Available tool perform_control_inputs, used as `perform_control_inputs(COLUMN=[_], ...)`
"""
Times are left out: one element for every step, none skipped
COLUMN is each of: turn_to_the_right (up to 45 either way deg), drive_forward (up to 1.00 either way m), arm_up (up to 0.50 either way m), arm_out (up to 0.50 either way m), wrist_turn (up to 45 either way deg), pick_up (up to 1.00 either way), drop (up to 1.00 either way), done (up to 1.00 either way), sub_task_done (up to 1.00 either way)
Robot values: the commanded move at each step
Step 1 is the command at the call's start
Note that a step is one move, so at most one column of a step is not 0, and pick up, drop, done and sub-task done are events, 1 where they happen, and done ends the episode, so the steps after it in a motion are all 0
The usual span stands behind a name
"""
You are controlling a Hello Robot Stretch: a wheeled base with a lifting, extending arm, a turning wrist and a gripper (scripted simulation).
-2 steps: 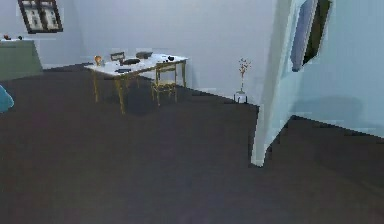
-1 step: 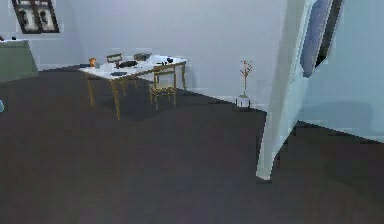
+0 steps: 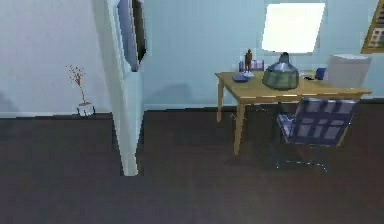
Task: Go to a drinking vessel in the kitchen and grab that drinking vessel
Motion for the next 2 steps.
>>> perform_control_inputs(turn_to_the_right=[45.0, 15.0], drive_forward=[0.00, 0.00], arm_up=[0.00, 0.00], arm_out=[0.00, 0.00], wrist_turn=[0.0, 0.0], pick_up=[0.00, 0.00], drop=[0.00, 0.00], done=[0.00, 0.00], sub_task_done=[0.00, 0.00])
